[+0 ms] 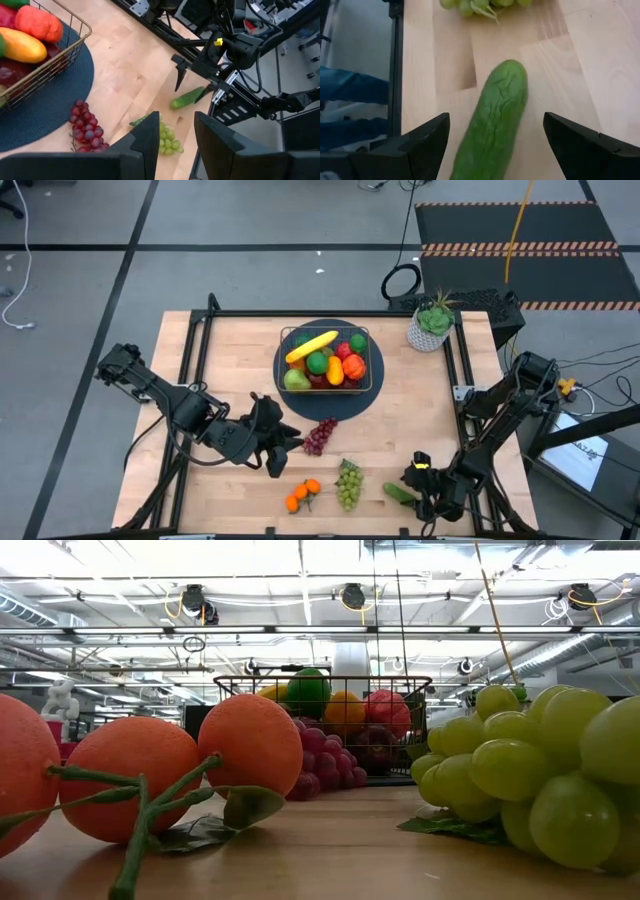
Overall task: Build produce basket
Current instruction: Put the green cucumber into the wire basket
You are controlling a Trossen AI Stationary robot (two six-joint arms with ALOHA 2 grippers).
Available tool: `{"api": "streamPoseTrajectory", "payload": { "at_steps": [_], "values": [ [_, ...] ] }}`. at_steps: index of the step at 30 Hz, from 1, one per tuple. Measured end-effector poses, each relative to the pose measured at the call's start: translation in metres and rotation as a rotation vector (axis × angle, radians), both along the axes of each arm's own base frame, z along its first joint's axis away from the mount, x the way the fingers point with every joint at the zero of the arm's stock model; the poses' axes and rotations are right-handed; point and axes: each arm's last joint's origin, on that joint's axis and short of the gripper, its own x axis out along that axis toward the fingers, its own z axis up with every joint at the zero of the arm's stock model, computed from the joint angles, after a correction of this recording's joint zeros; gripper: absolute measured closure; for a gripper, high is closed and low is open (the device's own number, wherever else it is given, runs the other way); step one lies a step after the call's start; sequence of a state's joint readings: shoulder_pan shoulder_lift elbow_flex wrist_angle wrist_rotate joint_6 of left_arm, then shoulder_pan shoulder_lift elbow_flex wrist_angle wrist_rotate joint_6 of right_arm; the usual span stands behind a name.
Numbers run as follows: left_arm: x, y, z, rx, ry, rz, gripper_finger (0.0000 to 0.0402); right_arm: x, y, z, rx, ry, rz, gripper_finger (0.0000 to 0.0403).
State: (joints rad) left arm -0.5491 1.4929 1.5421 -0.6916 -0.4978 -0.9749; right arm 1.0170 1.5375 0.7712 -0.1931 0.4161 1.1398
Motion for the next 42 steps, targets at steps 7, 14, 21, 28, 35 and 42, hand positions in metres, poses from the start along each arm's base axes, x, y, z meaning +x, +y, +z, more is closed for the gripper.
{"api": "streamPoseTrajectory", "payload": {
  "at_steps": [7,14,21,28,35,42],
  "values": [
    [0.002,0.004,0.0,0.015,0.0,0.006,0.0279,0.006,0.001,-0.017,-0.053,0.02,-0.001,0.009],
    [0.004,0.007,0.0,0.028,0.0,0.01,0.0279,0.016,0.01,-0.034,-0.057,-0.022,-0.005,0.011],
    [0.003,0.007,-0.001,0.04,0.008,0.004,0.0279,0.015,0.009,-0.03,-0.006,0.009,-0.027,0.0225],
    [0.004,0.01,-0.001,0.066,0.021,-0.001,0.0279,0.019,0.003,-0.007,0.075,-0.027,-0.045,0.0282],
    [0.003,0.012,-0.004,0.101,0.055,-0.014,0.0279,0.034,-0.024,0.038,0.196,-0.141,-0.154,0.0241],
    [0.002,0.031,0.006,-0.011,0.053,-0.034,0.0279,0.042,-0.074,0.097,0.347,-0.328,-0.288,0.0251]
  ]
}}
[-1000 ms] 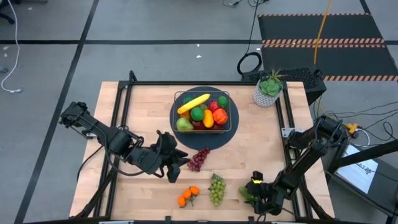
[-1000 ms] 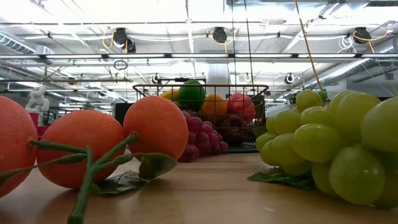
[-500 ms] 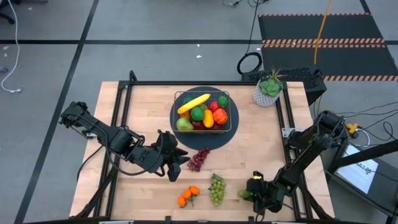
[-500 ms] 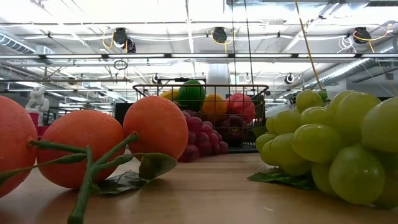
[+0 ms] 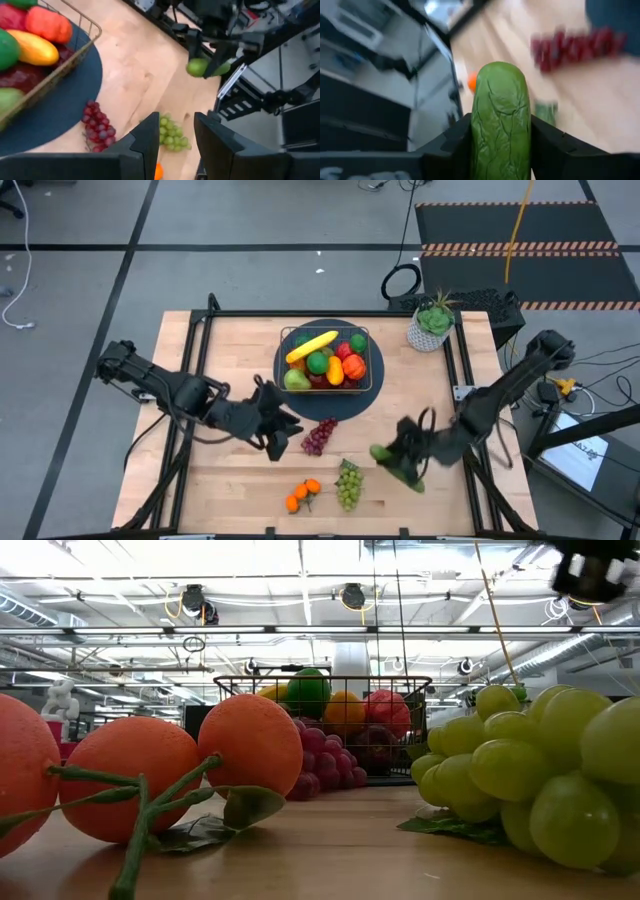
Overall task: Build produce basket
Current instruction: Put the green cucumber into the wire basket
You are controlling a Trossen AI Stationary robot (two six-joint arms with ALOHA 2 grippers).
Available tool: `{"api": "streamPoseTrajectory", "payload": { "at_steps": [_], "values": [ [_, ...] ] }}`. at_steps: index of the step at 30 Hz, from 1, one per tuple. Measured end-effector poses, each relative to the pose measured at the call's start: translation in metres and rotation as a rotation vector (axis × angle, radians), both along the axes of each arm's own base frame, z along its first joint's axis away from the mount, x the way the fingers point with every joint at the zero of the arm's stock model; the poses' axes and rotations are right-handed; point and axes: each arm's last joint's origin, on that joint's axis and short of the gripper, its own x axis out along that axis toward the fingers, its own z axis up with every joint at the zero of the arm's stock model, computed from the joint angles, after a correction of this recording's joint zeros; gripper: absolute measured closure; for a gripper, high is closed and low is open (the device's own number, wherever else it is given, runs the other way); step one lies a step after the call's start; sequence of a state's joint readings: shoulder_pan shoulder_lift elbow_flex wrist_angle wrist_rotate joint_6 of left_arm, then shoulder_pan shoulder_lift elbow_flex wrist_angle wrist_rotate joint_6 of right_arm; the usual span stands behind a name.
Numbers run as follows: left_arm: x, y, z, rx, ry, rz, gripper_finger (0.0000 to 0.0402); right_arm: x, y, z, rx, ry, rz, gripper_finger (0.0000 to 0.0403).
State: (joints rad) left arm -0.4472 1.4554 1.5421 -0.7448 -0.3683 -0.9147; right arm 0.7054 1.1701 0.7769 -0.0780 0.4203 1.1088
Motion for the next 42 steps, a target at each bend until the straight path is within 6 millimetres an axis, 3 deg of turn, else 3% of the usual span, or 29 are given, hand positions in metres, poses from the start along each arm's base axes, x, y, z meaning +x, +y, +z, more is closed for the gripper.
{"api": "streamPoseTrajectory", "payload": {
  "at_steps": [10,18,26,36,42],
  "values": [
    [0.006,0.028,0.001,0.172,0.026,-0.026,0.0279,-0.006,-0.073,0.056,0.097,-0.259,-0.235,0.0259],
    [0.014,0.05,0.002,0.219,0.025,-0.047,0.0279,-0.001,-0.105,0.086,0.2,-0.535,-0.442,0.0259],
    [0.017,0.063,0.002,0.254,0.037,-0.129,0.0279,0.0,-0.124,0.094,0.316,-0.633,-0.659,0.0258],
    [0.017,0.064,0.002,0.25,0.038,-0.141,0.0279,0.002,-0.135,0.092,0.468,-0.675,-0.765,0.0255],
    [0.017,0.064,0.001,0.232,0.044,-0.128,0.0279,0.003,-0.139,0.086,0.3,-0.648,-0.761,0.0255]
  ]
}}
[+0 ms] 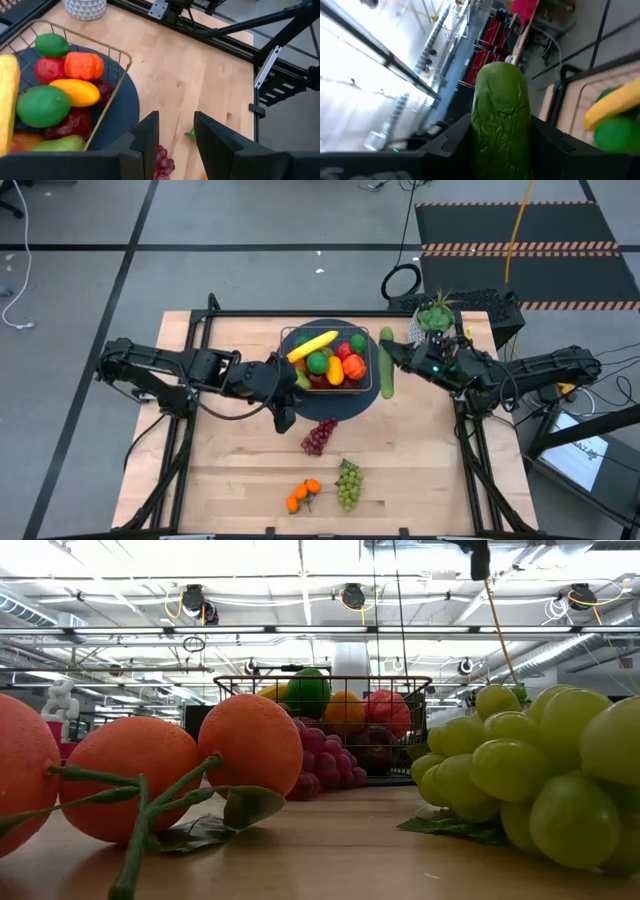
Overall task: Build produce basket
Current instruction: Put the green cucumber into the wire basket
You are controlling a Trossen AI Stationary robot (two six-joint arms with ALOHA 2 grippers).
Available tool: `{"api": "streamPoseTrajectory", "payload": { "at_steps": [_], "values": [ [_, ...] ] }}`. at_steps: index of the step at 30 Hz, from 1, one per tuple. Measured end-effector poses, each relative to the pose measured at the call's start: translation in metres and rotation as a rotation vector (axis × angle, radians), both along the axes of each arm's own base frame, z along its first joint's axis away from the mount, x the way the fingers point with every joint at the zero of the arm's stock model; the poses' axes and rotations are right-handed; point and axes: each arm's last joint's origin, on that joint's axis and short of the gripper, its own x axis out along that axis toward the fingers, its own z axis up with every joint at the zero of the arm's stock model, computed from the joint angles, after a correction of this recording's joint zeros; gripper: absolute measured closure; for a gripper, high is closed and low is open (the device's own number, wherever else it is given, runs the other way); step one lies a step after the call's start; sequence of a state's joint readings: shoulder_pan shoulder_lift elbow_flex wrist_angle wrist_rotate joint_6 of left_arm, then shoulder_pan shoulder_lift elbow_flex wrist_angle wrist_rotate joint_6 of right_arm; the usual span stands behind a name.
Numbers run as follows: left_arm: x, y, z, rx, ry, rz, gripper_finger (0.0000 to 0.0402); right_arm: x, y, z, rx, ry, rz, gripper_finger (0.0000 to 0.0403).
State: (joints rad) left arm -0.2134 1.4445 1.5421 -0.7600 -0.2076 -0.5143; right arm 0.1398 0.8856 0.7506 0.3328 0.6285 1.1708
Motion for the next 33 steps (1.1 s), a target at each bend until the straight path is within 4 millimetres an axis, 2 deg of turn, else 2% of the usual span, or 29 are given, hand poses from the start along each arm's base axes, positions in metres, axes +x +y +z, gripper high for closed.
{"api": "streamPoseTrajectory", "payload": {
  "at_steps": [5,11,13,18,24,29,33],
  "values": [
    [-0.002,-0.005,-0.001,-0.049,0.017,0.021,0.0279,0.0,-0.001,0.0,-0.209,0.113,-0.024,0.0255],
    [-0.007,-0.009,-0.006,0.011,0.086,-0.028,0.0279,0.002,0.003,-0.001,-0.588,0.297,-0.005,0.0255],
    [-0.009,-0.007,-0.008,0.009,0.113,-0.015,0.0279,0.004,0.003,-0.003,-0.643,0.334,-0.006,0.0255],
    [-0.012,-0.005,-0.012,0.005,0.162,0.002,0.0279,0.015,-0.006,-0.012,-0.441,0.3,-0.097,0.0255],
    [-0.012,-0.001,-0.013,0.014,0.172,0.022,0.0279,0.047,-0.014,-0.031,-0.322,0.252,-0.129,0.0255],
    [-0.011,0.003,-0.013,0.005,0.171,0.048,0.0279,0.077,-0.027,-0.057,-0.213,0.206,-0.172,0.0255],
    [-0.011,0.004,-0.013,-0.024,0.169,0.074,0.0279,0.091,-0.04,-0.081,-0.123,0.234,-0.206,0.0254]
  ]
}}
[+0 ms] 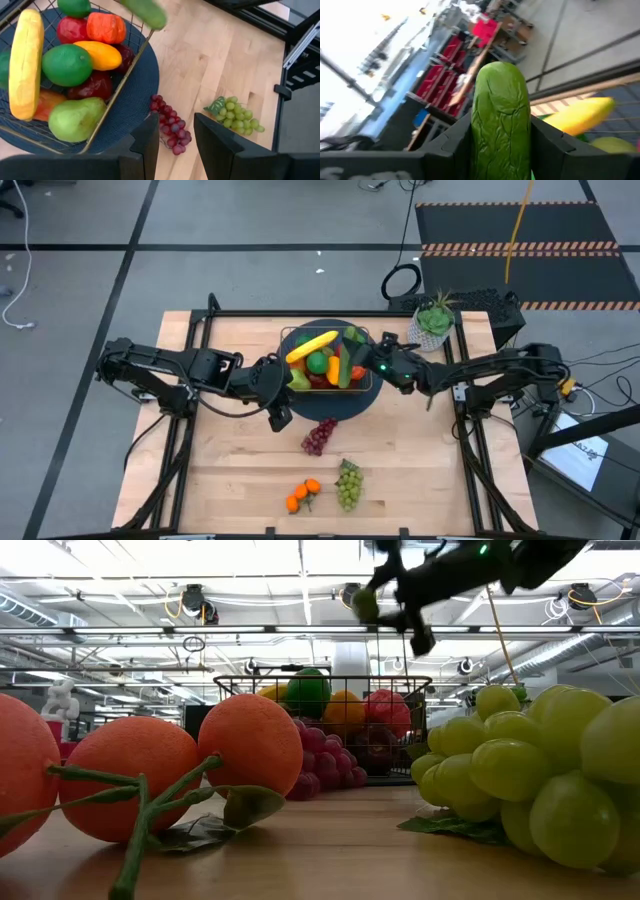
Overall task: Build produce basket
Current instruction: Put the green cucumber into the wire basket, then put the orange tangerine into the wire basket
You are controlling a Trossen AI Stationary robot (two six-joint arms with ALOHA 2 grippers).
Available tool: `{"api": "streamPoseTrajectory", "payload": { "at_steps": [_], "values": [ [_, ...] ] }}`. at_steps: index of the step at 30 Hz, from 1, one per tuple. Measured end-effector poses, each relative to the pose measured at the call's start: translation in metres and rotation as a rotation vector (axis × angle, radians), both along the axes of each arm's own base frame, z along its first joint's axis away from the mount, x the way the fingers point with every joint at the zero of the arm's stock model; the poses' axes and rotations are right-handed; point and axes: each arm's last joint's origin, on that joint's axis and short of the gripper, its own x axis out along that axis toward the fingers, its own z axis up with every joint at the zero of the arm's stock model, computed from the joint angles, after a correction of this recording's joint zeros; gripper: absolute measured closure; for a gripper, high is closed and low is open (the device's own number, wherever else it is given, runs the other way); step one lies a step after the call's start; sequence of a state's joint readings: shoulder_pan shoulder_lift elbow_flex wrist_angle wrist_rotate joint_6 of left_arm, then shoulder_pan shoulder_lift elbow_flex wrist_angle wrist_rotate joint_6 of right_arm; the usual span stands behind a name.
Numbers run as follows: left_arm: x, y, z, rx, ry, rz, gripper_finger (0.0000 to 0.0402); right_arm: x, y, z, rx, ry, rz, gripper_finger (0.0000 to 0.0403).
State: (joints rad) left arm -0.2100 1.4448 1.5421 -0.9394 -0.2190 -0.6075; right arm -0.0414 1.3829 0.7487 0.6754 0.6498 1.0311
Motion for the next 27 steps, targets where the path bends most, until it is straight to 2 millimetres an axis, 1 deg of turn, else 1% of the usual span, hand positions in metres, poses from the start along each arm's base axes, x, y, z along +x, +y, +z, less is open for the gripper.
{"api": "streamPoseTrajectory", "payload": {
  "at_steps": [3,7,12,16,22,24,27],
  "values": [
    [0.0,0.0,0.0,-0.017,-0.002,0.019,0.0279,0.006,-0.01,-0.015,0.024,0.037,-0.03,0.0254],
    [0.0,-0.001,0.0,-0.024,0.002,0.013,0.0279,0.01,-0.022,-0.029,0.043,0.107,-0.002,0.0254],
    [-0.002,-0.001,-0.002,-0.031,0.034,0.005,0.0279,0.009,-0.032,-0.037,0.057,0.173,-0.013,0.0238],
    [-0.005,-0.001,-0.004,-0.054,0.069,-0.015,0.0279,0.007,-0.038,-0.039,0.06,0.194,-0.036,0.0207],
    [-0.008,-0.004,-0.006,-0.073,0.105,0.0,0.0279,0.005,-0.044,-0.039,0.059,0.2,-0.05,0.0149],
    [-0.01,-0.007,-0.007,-0.079,0.122,0.003,0.0279,0.003,-0.045,-0.034,0.058,0.191,-0.023,0.0133],
    [-0.012,-0.012,-0.008,-0.085,0.134,0.003,0.0279,-0.001,-0.042,-0.022,0.019,0.182,0.042,0.0117]
  ]
}}
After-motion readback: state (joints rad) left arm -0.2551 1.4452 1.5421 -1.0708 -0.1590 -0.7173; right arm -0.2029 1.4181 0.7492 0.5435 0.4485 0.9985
